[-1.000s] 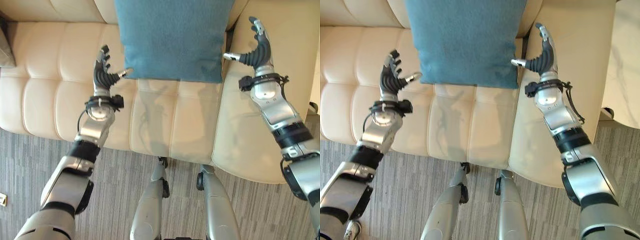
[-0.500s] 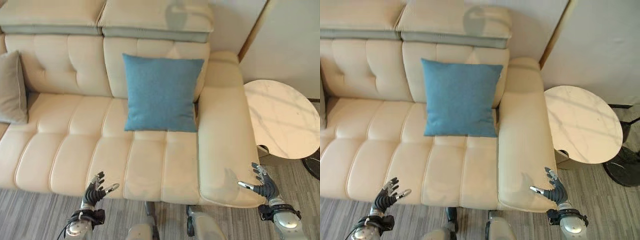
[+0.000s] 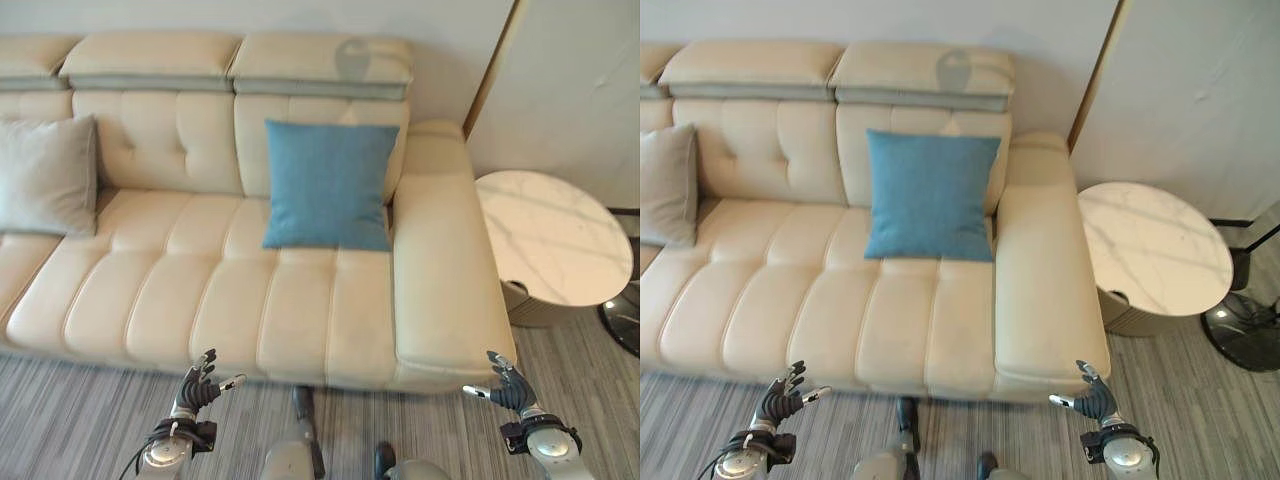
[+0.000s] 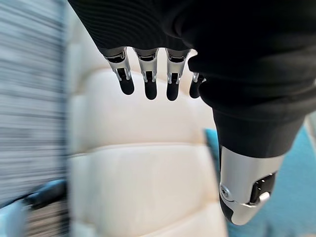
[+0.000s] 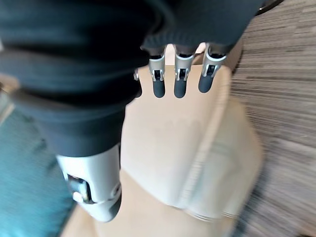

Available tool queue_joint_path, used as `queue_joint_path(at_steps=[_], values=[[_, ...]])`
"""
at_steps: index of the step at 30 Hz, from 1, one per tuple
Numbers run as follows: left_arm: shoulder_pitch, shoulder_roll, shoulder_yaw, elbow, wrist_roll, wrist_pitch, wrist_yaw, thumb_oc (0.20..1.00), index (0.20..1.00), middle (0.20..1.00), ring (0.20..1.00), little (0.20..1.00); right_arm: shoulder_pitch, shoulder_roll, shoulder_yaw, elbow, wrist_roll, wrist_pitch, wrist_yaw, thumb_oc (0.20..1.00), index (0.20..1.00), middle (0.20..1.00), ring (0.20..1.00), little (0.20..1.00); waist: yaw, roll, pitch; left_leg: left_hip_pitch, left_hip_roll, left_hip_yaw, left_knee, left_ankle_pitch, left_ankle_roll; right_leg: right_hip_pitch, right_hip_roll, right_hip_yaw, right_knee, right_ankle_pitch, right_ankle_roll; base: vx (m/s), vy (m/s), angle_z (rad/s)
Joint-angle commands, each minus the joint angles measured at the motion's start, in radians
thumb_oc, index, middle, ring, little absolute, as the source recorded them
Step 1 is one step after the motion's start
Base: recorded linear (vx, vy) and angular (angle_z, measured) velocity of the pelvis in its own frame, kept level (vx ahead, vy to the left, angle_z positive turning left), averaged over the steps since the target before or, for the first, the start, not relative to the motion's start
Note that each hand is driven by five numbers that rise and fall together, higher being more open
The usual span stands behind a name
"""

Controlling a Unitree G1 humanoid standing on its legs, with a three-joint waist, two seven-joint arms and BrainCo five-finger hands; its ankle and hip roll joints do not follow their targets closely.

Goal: Pick up all the scattered cushions and arrange them neatly on the sofa.

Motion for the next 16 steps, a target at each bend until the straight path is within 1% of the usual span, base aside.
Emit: queue_joint_path(at_steps=[1,2,3,4,5,7,8,9,12,16], values=[[-0.052,0.041,0.004,-0.032,0.027,-0.036,0.009,1.0,1.0,1.0,1.0,1.0,-0.046,-0.016,-0.028,-0.056,0.018,-0.019,-0.03,1.0,1.0,1.0,1.0,1.0,-0.041,-0.052,0.042,0.028,-0.073,0.002,0.066,-0.028,0.079,0.112,-0.02,-0.037,-0.149,-0.006,0.137,-0.29,0.008,0.12],[-0.049,0.039,0.006,-0.029,0.025,-0.034,0.006,1.0,1.0,1.0,1.0,1.0,-0.04,-0.014,-0.03,-0.055,0.02,-0.016,-0.027,1.0,1.0,1.0,1.0,1.0,-0.048,-0.061,0.039,0.055,-0.07,0.006,0.098,-0.072,0.089,0.104,-0.035,-0.039,-0.151,0.009,0.138,-0.14,0.009,0.41],[-0.049,0.039,0.006,-0.029,0.025,-0.034,0.006,1.0,1.0,1.0,1.0,1.0,-0.04,-0.014,-0.03,-0.055,0.02,-0.016,-0.027,1.0,1.0,1.0,1.0,1.0,-0.048,-0.061,0.037,0.051,-0.069,0.006,0.098,-0.07,0.089,0.101,-0.034,-0.039,-0.152,0.012,0.137,-0.13,0.007,0.42],[-0.04,0.032,0.009,-0.025,0.022,-0.032,0.001,1.0,1.0,1.0,1.0,1.0,-0.032,-0.014,-0.032,-0.053,0.02,-0.019,-0.021,1.0,1.0,1.0,1.0,1.0,-0.055,-0.065,0.032,0.105,-0.066,0.004,0.104,-0.116,0.095,0.096,-0.04,-0.044,-0.153,0.017,0.136,-0.11,0.018,0.3],[-0.036,0.023,0.009,-0.016,0.02,-0.028,-0.004,1.0,1.0,1.0,1.0,1.0,-0.025,-0.017,-0.037,-0.059,0.018,-0.02,-0.014,1.0,1.0,1.0,1.0,1.0,-0.066,-0.066,0.024,0.169,-0.062,-0.011,0.118,-0.162,0.1,0.098,-0.04,-0.042,-0.157,0.017,0.135,-0.13,0.033,0.12],[-0.035,0.014,-0.003,-0.004,0.03,-0.021,-0.003,1.0,1.0,1.0,1.0,1.0,-0.023,-0.012,-0.039,-0.039,0.022,-0.018,-0.018,1.0,1.0,1.0,1.0,1.0,-0.078,-0.055,0.007,0.195,-0.06,-0.018,0.076,-0.147,0.1,0.096,-0.026,-0.048,-0.157,0.019,0.136,-0.06,0.035,0.01],[-0.035,0.014,-0.004,-0.004,0.03,-0.021,-0.003,1.0,1.0,1.0,1.0,1.0,-0.023,-0.012,-0.039,-0.039,0.022,-0.018,-0.018,1.0,1.0,1.0,1.0,1.0,-0.077,-0.055,0.008,0.199,-0.06,-0.018,0.071,-0.145,0.1,0.097,-0.026,-0.048,-0.158,0.019,0.136,0.0,0.0,0.0],[-0.03,0.009,-0.004,0.013,0.038,-0.019,-0.004,1.0,1.0,1.0,1.0,1.0,-0.013,-0.006,-0.05,-0.039,0.026,-0.015,-0.013,1.0,1.0,1.0,1.0,1.0,-0.089,-0.051,-0.015,0.237,-0.057,-0.004,-0.001,-0.13,0.095,0.1,-0.02,-0.055,-0.165,0.027,0.138,0.0,0.0,0.0],[-0.029,0.012,-0.003,0.018,0.044,-0.019,-0.006,1.0,1.0,1.0,1.0,1.0,-0.01,-0.006,-0.051,-0.029,0.031,-0.015,-0.011,1.0,1.0,1.0,1.0,1.0,-0.094,-0.051,-0.03,0.265,-0.064,-0.01,-0.044,-0.122,0.094,0.109,-0.014,-0.052,-0.18,0.038,0.142,-0.01,0.021,0.12],[-0.017,0.012,0.009,0.018,0.047,-0.012,-0.01,1.0,1.0,1.0,1.0,1.0,-0.005,-0.008,-0.05,-0.026,0.022,-0.008,-0.008,1.0,1.0,1.0,1.0,1.0,-0.087,-0.054,-0.045,0.305,-0.065,-0.003,-0.078,-0.12,0.099,0.138,-0.01,-0.047,-0.204,0.048,0.147,0.0,0.013,0.0]])
